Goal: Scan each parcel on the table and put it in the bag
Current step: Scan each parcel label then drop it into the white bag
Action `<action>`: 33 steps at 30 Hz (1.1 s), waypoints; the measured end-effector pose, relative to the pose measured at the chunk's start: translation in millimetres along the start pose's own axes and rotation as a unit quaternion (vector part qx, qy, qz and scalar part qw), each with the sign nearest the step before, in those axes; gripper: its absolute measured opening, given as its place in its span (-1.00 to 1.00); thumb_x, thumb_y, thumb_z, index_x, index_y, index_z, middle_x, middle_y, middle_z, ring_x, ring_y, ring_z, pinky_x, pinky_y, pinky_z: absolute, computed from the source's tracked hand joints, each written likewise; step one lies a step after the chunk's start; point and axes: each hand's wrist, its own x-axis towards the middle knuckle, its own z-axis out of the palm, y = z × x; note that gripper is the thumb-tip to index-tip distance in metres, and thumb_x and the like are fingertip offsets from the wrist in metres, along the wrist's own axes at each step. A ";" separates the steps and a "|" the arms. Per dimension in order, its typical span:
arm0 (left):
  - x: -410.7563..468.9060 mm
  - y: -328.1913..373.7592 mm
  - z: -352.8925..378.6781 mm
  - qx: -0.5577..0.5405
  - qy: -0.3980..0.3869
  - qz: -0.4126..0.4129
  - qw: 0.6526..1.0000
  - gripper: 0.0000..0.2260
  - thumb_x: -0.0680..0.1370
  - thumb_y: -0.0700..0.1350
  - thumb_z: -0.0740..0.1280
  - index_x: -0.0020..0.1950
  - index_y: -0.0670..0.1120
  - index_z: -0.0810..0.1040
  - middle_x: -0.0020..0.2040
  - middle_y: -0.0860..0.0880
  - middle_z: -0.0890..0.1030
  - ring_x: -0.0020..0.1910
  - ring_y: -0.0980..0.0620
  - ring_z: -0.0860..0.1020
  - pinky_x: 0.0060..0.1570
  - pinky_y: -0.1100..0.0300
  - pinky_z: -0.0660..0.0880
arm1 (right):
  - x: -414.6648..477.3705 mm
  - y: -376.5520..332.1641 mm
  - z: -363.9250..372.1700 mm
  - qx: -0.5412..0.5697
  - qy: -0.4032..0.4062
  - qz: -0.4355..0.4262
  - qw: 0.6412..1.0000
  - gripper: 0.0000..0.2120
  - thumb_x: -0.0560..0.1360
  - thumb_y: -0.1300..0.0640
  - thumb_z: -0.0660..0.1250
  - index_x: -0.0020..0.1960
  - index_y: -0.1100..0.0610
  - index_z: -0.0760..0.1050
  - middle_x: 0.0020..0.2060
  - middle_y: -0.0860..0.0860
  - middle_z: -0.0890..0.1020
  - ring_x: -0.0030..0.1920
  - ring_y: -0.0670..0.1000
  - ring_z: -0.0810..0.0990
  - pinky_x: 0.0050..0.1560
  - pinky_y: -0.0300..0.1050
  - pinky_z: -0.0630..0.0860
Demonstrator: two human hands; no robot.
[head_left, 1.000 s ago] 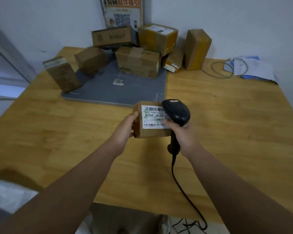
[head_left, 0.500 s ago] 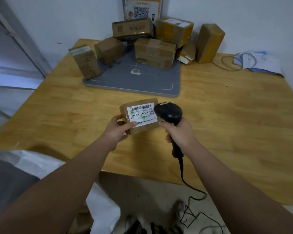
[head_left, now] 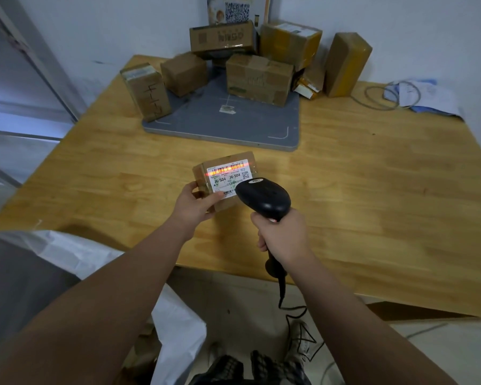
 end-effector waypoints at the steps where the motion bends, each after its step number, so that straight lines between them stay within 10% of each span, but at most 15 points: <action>1: 0.3 -0.4 -0.3 0.000 0.000 0.001 1.000 -0.39 0.46 -0.19 0.48 0.43 -0.13 0.29 0.15 -0.09 0.56 0.04 -0.03 0.57 0.06 0.01 0.56 | 0.2 0.2 0.3 0.000 0.005 0.001 1.000 -0.82 0.45 0.18 0.39 -0.15 0.33 0.56 -0.53 0.05 0.54 -0.54 -0.04 0.53 -0.37 -0.12 0.58; 21: 10.2 -9.3 -1.7 0.040 0.029 0.056 0.997 -0.32 0.46 -0.24 0.47 0.47 -0.07 0.19 0.23 -0.01 0.43 0.13 0.03 0.48 -0.21 0.29 0.50 | 1.7 0.4 -6.0 -0.004 -0.001 0.007 1.000 -0.86 0.45 0.19 0.38 -0.19 0.28 0.54 -0.50 0.08 0.55 -0.53 -0.02 0.53 -0.43 -0.19 0.53; 26: 17.9 -13.2 -5.0 0.078 0.016 0.083 0.993 -0.30 0.45 -0.25 0.48 0.47 -0.07 0.16 0.29 -0.02 0.41 0.19 0.01 0.46 0.19 -0.02 0.52 | 2.6 -2.5 -6.9 -0.002 -0.004 0.011 1.000 -0.86 0.43 0.20 0.37 -0.24 0.26 0.52 -0.50 0.12 0.53 -0.52 0.05 0.54 -0.39 -0.11 0.55; 33: 19.3 -11.0 1.8 0.084 0.012 0.103 0.991 -0.31 0.47 -0.27 0.46 0.47 -0.10 0.14 0.29 -0.01 0.37 0.19 0.04 0.43 0.20 0.10 0.47 | 4.0 -1.8 -12.2 -0.002 0.001 0.022 1.000 -0.88 0.43 0.18 0.36 -0.24 0.23 0.53 -0.50 0.12 0.55 -0.49 0.05 0.55 -0.37 -0.12 0.56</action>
